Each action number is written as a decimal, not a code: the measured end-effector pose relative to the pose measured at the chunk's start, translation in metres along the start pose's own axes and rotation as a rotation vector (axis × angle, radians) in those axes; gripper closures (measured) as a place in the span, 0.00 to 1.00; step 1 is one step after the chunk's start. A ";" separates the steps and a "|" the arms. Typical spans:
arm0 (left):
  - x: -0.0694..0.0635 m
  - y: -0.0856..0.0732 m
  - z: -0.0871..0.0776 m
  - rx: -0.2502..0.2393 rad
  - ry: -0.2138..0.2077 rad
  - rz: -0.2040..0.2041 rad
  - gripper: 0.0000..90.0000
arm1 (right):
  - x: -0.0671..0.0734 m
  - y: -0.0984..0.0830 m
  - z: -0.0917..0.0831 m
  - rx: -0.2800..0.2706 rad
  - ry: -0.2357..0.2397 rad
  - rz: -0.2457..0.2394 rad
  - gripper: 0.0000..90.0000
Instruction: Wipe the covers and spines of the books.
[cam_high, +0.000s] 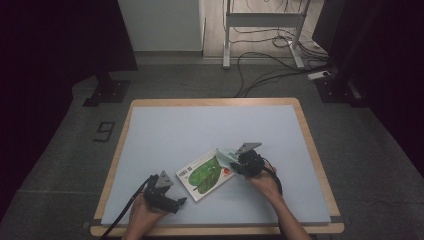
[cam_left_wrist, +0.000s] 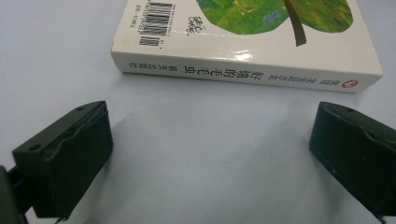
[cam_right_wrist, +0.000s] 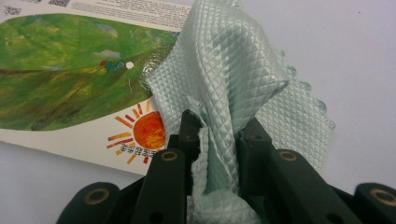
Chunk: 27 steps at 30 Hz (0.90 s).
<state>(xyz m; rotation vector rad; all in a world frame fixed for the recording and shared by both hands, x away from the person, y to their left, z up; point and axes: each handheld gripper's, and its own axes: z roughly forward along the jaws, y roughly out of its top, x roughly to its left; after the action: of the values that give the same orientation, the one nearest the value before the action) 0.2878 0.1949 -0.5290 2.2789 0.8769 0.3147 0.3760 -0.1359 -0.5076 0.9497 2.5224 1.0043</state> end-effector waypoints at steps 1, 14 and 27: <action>0.000 0.000 0.000 0.000 0.001 0.001 0.00 | 0.000 0.000 0.000 0.001 0.001 0.004 0.82; 0.000 0.000 0.000 0.000 0.000 0.001 0.00 | 0.018 0.002 0.001 0.002 0.036 -0.026 0.82; 0.000 0.000 0.000 0.001 0.000 -0.001 0.00 | 0.044 0.004 0.004 -0.013 0.104 -0.053 0.82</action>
<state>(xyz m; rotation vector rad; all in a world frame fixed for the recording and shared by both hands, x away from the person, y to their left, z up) 0.2878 0.1953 -0.5289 2.2798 0.8782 0.3142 0.3466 -0.1025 -0.5079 0.8425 2.6074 1.0794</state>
